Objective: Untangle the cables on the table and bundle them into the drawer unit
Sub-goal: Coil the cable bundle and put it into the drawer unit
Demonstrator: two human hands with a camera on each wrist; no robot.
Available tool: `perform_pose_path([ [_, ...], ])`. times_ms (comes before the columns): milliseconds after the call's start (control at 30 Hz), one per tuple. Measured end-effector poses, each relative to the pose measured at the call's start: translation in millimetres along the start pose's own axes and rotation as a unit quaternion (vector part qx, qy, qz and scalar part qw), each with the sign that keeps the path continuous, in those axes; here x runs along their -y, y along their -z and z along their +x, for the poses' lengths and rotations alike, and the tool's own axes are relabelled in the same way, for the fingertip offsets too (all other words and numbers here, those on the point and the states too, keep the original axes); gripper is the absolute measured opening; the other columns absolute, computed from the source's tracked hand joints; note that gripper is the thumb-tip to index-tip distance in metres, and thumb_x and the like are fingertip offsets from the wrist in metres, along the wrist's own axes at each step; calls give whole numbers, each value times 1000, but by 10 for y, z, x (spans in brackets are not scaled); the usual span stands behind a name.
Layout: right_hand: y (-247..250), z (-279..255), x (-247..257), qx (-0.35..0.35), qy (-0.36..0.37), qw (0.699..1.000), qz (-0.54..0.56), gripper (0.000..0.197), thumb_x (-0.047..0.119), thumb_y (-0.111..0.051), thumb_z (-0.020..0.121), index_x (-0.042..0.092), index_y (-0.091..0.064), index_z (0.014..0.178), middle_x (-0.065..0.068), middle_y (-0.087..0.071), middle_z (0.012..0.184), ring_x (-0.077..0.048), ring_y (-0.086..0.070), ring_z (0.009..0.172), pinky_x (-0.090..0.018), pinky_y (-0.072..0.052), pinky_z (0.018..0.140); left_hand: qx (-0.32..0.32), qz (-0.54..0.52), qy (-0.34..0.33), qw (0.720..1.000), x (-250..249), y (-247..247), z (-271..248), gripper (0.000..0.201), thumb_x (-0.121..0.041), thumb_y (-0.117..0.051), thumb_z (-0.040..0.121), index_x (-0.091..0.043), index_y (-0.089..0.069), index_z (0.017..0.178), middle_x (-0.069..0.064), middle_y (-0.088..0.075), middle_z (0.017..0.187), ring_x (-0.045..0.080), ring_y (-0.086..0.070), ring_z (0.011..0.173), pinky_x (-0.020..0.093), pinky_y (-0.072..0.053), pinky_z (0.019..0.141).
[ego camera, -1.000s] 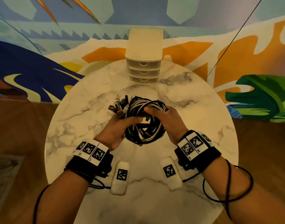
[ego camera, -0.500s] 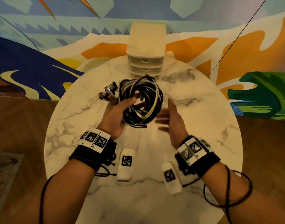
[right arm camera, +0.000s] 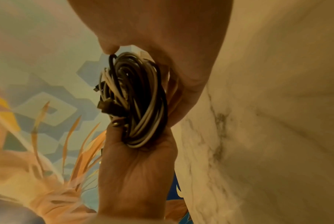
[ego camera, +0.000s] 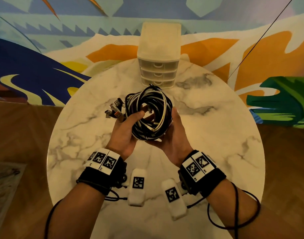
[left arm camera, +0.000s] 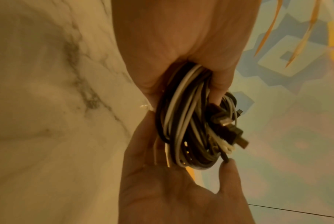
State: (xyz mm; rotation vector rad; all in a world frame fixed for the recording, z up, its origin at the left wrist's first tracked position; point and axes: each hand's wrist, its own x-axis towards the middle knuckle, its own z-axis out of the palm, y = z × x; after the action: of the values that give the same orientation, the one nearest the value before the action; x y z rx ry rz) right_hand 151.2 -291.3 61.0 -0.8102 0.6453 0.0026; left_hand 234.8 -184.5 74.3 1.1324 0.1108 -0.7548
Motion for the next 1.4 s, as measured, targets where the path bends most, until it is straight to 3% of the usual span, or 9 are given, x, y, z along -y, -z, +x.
perform_pose_path([
  [233,110,107,-29,-3,22,1000,4,68,72,-30,86,24,-56,129,-6,-64,125,-26,-60,115,-52,-52,90,20,6,10,1000,62,50,9,36,-2,-53,88,-8,-57,124,15,-63,122,34,-61,112,56,-42,100],
  [367,258,105,-94,17,-49,984,170,44,34,-35,94,7,-55,123,-16,-54,135,-30,-53,117,-45,-48,95,39,-43,18,998,48,50,18,43,-4,-53,88,-5,-51,131,18,-59,127,34,-60,113,49,-50,89],
  [467,279,109,-149,61,-54,985,153,47,20,-44,90,2,-48,133,-19,-49,139,-30,-51,121,-41,-48,96,75,-62,36,995,54,59,16,46,-5,-54,88,-4,-49,133,21,-56,130,37,-57,116,48,-51,87],
  [567,290,123,-156,101,-55,983,143,39,14,-44,91,4,-54,127,-17,-60,127,-28,-59,113,-40,-53,90,86,-51,33,994,81,59,21,47,-7,-56,85,-5,-51,132,22,-55,131,39,-54,119,53,-46,96],
  [800,314,190,-18,121,-58,988,81,44,14,-48,88,4,-52,131,-18,-60,125,-29,-63,108,-41,-56,79,81,-26,45,995,95,50,55,46,-8,-59,83,-5,-54,129,18,-59,127,33,-57,117,48,-47,96],
  [933,402,269,-52,115,-53,990,61,44,12,-45,95,0,-43,137,-25,-48,137,-35,-53,121,-44,-50,94,85,-8,61,994,94,44,47,43,-8,-60,82,-7,-58,125,15,-63,123,31,-59,115,43,-50,92],
  [1133,523,314,-87,93,-87,992,28,43,10,-46,95,1,-44,137,-25,-50,136,-36,-55,117,-48,-50,94,85,13,61,994,163,43,-4,39,-7,-62,84,-8,-59,122,16,-65,119,31,-61,112,48,-49,95],
  [1267,539,306,-56,88,-105,990,-28,49,15,-57,89,-2,-46,134,-26,-49,135,-43,-50,121,-52,-46,99,76,14,41,996,197,7,-40,31,-6,-58,80,-10,-65,111,11,-72,97,27,-68,94,42,-55,84],
  [1400,554,300,-32,79,-120,988,-53,48,17,-60,85,-4,-53,127,-26,-57,125,-35,-60,106,-44,-54,87,63,9,46,997,226,15,-28,32,-7,-66,79,-10,-65,111,11,-72,94,34,-65,102,48,-51,90],
])
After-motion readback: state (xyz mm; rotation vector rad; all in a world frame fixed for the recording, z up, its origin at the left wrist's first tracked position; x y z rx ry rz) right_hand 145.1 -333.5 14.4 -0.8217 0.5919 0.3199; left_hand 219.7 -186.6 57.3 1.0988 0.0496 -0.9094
